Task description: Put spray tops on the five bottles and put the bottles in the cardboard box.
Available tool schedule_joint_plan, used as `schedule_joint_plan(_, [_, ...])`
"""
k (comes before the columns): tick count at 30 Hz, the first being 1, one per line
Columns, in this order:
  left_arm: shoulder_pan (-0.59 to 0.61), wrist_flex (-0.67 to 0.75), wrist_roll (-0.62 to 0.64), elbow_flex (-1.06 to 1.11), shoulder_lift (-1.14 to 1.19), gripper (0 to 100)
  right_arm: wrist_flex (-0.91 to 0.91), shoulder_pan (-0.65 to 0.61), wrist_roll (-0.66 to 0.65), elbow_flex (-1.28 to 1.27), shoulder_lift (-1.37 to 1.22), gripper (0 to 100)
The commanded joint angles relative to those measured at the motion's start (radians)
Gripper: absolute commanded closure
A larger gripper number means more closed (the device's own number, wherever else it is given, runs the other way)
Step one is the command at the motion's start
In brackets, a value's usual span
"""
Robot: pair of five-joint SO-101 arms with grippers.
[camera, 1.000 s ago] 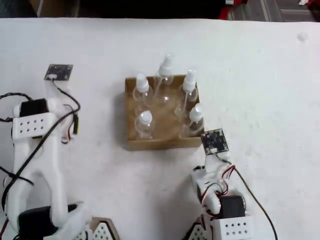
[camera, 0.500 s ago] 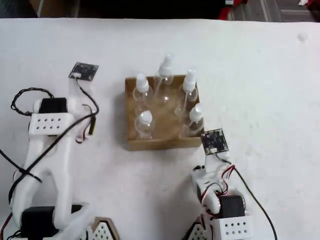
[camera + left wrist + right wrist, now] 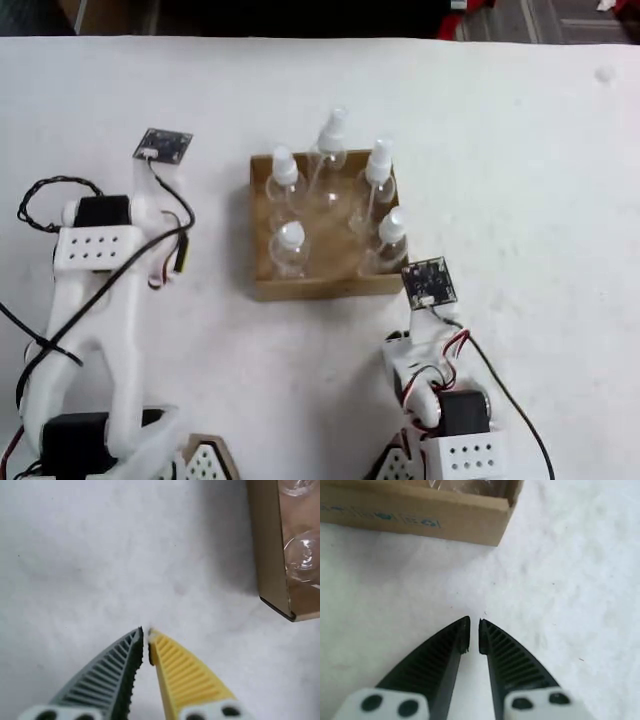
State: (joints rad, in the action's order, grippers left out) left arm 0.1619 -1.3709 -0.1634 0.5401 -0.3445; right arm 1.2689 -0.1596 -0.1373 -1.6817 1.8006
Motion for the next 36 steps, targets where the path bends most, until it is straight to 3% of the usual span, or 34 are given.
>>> schedule_joint_plan(1, [-0.027,-0.011,0.014,-0.023,-0.005,98,0.004,0.010,-0.009,-0.009,0.005,97.8])
schedule_joint_plan(36, [-0.051,-0.011,0.014,0.008,-0.005,98,0.004,0.010,-0.009,-0.009,0.005,97.8])
